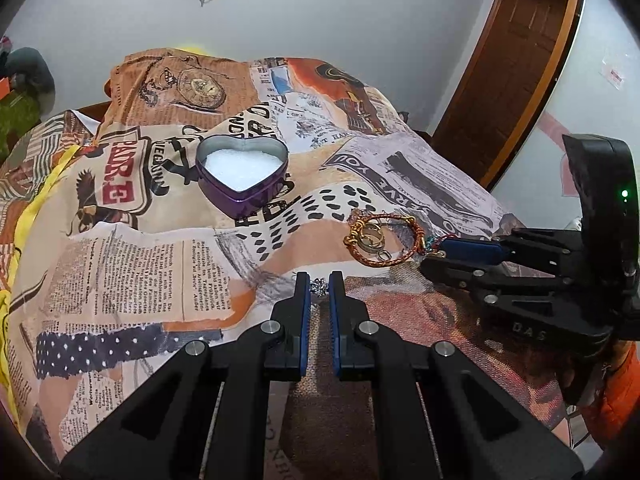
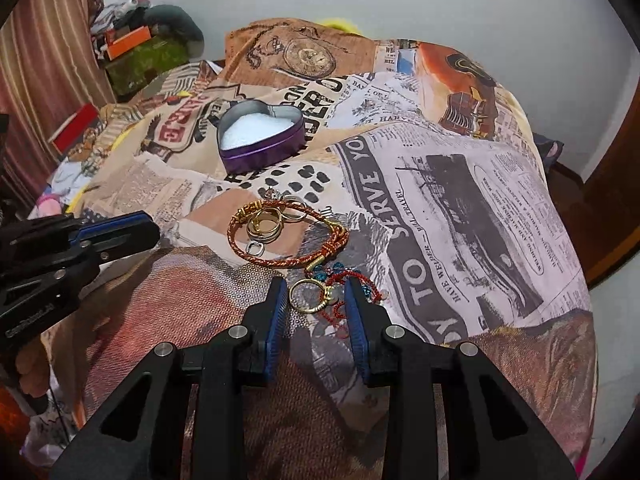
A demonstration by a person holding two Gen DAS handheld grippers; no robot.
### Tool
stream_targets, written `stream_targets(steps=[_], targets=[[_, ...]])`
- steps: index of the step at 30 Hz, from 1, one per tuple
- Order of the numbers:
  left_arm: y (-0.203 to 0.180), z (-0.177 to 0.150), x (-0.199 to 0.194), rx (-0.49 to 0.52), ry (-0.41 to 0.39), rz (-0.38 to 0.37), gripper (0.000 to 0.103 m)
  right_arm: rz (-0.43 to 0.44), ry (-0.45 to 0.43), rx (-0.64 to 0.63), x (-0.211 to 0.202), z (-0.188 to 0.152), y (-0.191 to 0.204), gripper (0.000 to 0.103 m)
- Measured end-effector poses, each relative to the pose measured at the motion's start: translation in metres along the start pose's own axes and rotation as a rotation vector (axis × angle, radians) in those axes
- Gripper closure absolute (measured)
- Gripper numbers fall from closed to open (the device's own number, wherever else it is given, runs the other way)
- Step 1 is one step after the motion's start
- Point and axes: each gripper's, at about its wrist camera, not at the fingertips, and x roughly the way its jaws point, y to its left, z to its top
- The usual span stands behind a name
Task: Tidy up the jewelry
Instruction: 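Grasp a small ring with the left tool while the right tool grasps a gold ring, then carry both held rings over the purple heart tin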
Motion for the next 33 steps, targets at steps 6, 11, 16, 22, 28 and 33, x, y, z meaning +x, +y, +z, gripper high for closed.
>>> stream_targets(steps=[6, 11, 16, 22, 28, 33], targets=[[-0.004, 0.000, 0.000, 0.007, 0.000, -0.003, 0.096, -0.020, 0.002, -0.040, 0.001, -0.001, 0.005, 0.079], [-0.007, 0.003, -0.009, 0.008, -0.018, -0.002, 0.096, -0.017, -0.011, -0.039, -0.005, 0.000, 0.006, 0.079], [-0.009, 0.010, -0.022, 0.015, -0.052, 0.012, 0.096, -0.009, -0.071, -0.038, -0.025, 0.005, 0.011, 0.079], [-0.008, 0.025, -0.040, 0.002, -0.120, 0.036, 0.096, 0.001, -0.154, -0.039, -0.048, 0.021, 0.015, 0.079], [-0.006, 0.043, -0.055, 0.001, -0.185, 0.065, 0.096, 0.028, -0.227, -0.038, -0.063, 0.043, 0.017, 0.079], [-0.001, 0.056, -0.062, 0.009, -0.222, 0.098, 0.096, 0.048, -0.288, -0.038, -0.072, 0.064, 0.020, 0.079]])
